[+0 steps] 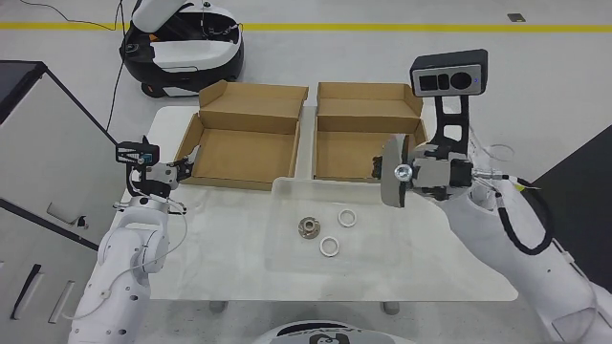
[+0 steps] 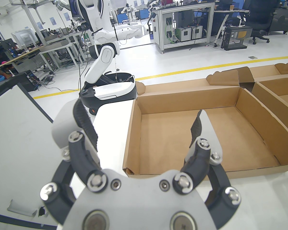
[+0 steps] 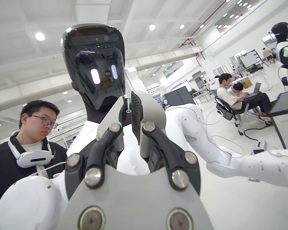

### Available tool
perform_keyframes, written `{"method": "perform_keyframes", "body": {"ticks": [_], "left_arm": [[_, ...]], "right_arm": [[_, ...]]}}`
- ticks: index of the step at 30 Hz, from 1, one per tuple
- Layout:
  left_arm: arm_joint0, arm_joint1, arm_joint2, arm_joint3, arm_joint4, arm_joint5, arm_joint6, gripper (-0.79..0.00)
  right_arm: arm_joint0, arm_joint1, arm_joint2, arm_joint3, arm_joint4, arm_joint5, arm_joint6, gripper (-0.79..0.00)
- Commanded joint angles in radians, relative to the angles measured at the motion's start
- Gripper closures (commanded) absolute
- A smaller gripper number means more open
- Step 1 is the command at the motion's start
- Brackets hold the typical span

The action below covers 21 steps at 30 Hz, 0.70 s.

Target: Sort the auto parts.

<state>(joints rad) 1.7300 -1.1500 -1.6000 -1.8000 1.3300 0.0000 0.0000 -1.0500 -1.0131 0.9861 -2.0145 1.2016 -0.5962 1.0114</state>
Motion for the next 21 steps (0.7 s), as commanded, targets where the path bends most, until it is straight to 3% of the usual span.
{"method": "perform_keyframes", "body": {"ticks": [1,5,21], "left_arm": [[0.000,0.000,0.000,0.000,0.000,0.000,0.000,-0.785],[0.000,0.000,0.000,0.000,0.000,0.000,0.000,-0.785],[0.000,0.000,0.000,0.000,0.000,0.000,0.000,-0.785]], "right_arm": [[-0.001,-0.007,0.002,0.005,0.037,-0.009,0.012,0.000],[0.000,-0.020,0.006,0.014,0.099,-0.014,0.050,0.000],[0.000,-0.020,0.006,0.014,0.099,-0.014,0.050,0.000]]}}
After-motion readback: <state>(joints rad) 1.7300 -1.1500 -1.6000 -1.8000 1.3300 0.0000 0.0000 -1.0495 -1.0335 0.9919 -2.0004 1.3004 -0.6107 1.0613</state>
